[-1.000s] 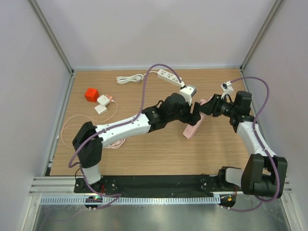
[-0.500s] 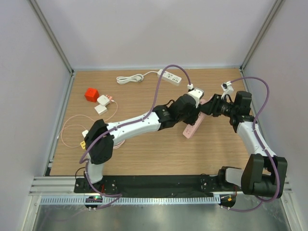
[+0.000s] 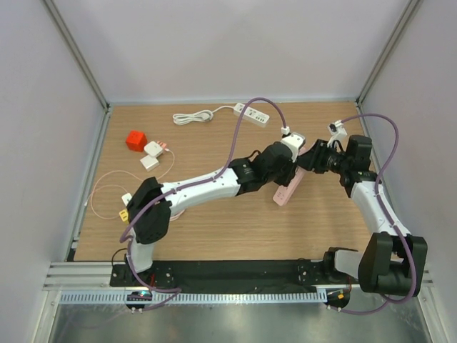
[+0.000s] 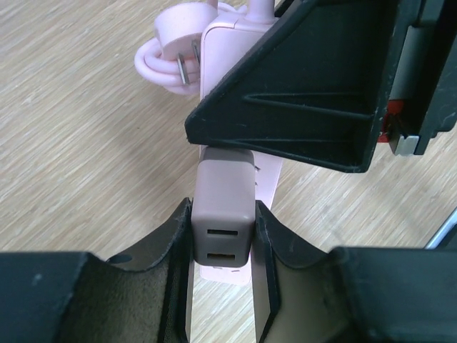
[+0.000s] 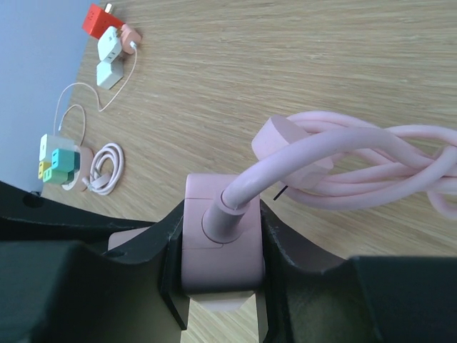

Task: Pull the plug off the socket

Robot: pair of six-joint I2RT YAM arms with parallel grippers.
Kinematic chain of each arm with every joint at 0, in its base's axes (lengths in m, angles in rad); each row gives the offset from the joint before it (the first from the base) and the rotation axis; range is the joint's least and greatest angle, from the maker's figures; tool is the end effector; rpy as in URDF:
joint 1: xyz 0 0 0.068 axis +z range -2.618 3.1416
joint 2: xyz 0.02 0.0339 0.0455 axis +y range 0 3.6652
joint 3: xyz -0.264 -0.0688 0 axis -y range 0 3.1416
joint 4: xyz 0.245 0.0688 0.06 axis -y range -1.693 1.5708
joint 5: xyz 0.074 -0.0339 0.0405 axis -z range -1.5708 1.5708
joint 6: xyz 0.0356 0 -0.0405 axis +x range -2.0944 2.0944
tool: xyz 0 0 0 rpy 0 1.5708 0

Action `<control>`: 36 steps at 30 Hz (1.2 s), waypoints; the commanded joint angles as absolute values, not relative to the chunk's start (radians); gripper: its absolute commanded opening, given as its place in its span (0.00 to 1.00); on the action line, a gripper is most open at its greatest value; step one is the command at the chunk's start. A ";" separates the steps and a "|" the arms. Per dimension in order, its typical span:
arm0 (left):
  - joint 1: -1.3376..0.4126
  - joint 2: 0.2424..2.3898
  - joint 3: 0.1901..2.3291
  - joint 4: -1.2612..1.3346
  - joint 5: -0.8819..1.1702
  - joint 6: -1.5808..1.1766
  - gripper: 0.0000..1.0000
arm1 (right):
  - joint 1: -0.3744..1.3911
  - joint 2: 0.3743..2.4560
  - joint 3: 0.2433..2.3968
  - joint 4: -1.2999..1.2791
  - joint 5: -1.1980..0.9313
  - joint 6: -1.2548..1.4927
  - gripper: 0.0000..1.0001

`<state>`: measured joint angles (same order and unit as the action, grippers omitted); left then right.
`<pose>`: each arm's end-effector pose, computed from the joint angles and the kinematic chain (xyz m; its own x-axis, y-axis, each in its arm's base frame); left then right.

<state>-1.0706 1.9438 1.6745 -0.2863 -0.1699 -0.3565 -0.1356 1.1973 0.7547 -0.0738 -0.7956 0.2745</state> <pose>0.2264 -0.4017 0.2945 -0.5148 0.2248 -0.8273 0.6576 0.7226 -0.2129 0.2579 -0.0095 0.2597 -0.6121 0.2750 -0.7414 -0.3687 0.7302 0.5752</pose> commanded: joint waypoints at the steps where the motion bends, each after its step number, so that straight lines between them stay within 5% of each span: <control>1: -1.072 1.807 1.594 -0.246 -0.314 -0.322 0.00 | -0.147 1.129 0.808 -0.046 -0.544 0.216 0.01; 25: -0.997 1.554 1.333 -0.212 -0.206 -0.296 0.00 | -0.147 1.095 0.784 -0.017 -0.531 0.201 0.01; 36: -0.418 1.355 0.951 -0.123 -0.014 -0.656 0.00 | -0.158 1.078 0.787 -0.028 -0.752 0.132 0.01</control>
<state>-0.5438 1.4078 1.0031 -0.1856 -0.0830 -0.5156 -0.1509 1.1172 0.7551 -0.1280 -0.6823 0.1638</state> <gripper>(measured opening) 0.333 0.387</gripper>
